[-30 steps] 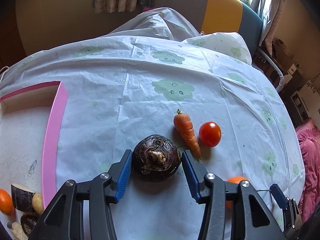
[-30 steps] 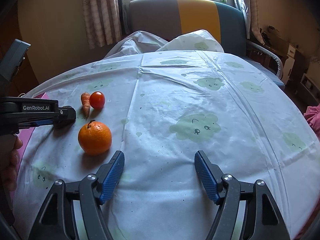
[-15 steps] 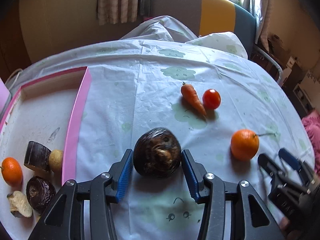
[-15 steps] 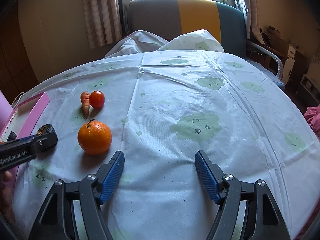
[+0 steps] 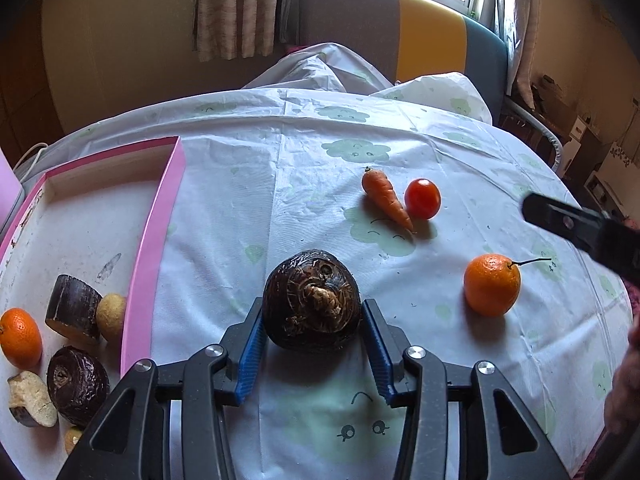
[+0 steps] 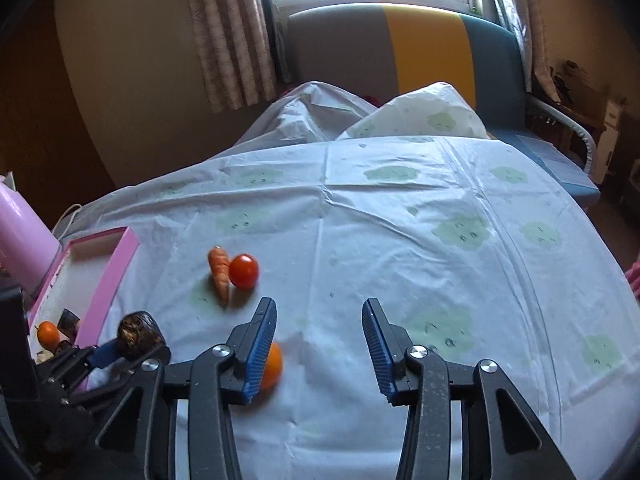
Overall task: Organize fruits
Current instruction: 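Grasp the red cherry tomato with the right gripper while the left gripper holds the brown root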
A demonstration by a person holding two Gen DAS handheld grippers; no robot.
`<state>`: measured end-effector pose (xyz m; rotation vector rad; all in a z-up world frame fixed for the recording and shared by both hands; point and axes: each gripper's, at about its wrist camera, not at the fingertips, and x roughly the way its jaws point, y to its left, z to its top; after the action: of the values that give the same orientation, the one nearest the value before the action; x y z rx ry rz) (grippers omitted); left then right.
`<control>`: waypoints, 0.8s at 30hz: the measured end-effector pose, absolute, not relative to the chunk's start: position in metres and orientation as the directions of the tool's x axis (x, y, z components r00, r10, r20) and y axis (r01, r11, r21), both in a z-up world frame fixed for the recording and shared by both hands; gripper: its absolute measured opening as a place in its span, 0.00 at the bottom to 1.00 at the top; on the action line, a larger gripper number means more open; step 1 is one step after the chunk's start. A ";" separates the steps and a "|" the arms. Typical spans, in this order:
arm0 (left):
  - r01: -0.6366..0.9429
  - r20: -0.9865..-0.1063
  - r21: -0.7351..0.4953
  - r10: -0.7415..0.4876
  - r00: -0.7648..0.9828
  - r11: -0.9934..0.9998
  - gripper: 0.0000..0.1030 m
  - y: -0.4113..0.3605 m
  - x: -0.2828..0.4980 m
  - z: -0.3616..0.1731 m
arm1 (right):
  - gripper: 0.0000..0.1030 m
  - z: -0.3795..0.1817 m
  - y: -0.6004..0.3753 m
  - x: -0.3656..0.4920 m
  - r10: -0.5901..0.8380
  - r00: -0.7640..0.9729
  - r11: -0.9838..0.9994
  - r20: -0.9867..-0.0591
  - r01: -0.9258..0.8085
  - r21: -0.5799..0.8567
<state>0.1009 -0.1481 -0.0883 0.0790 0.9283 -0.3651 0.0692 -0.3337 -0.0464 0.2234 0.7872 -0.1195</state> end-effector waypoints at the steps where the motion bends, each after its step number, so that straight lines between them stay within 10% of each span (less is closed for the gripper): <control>1: 0.341 -0.793 -0.092 -0.276 0.543 0.936 0.45 -0.148 0.101 -0.088 | 0.44 -0.047 -0.330 0.078 -0.001 0.696 0.972 -0.718 0.170 0.163; 15: 0.338 -0.782 -0.117 -0.297 0.548 0.934 0.45 -0.144 0.100 -0.089 | 0.43 -0.085 -0.296 0.162 0.055 0.575 0.985 -0.816 0.103 0.139; 17: 0.338 -0.782 -0.118 -0.297 0.548 0.934 0.45 -0.144 0.099 -0.089 | 0.24 -0.083 -0.294 0.160 0.046 0.583 0.988 -0.811 0.093 0.123; 24: 0.338 -0.782 -0.113 -0.294 0.550 0.934 0.45 -0.144 0.099 -0.089 | 0.24 -0.078 -0.315 0.140 -0.010 0.589 0.981 -0.808 0.162 0.106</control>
<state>0.0986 -0.1443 -0.0886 0.0525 0.9155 -0.3742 0.1400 -0.3148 -0.0780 0.1750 0.9373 -0.1005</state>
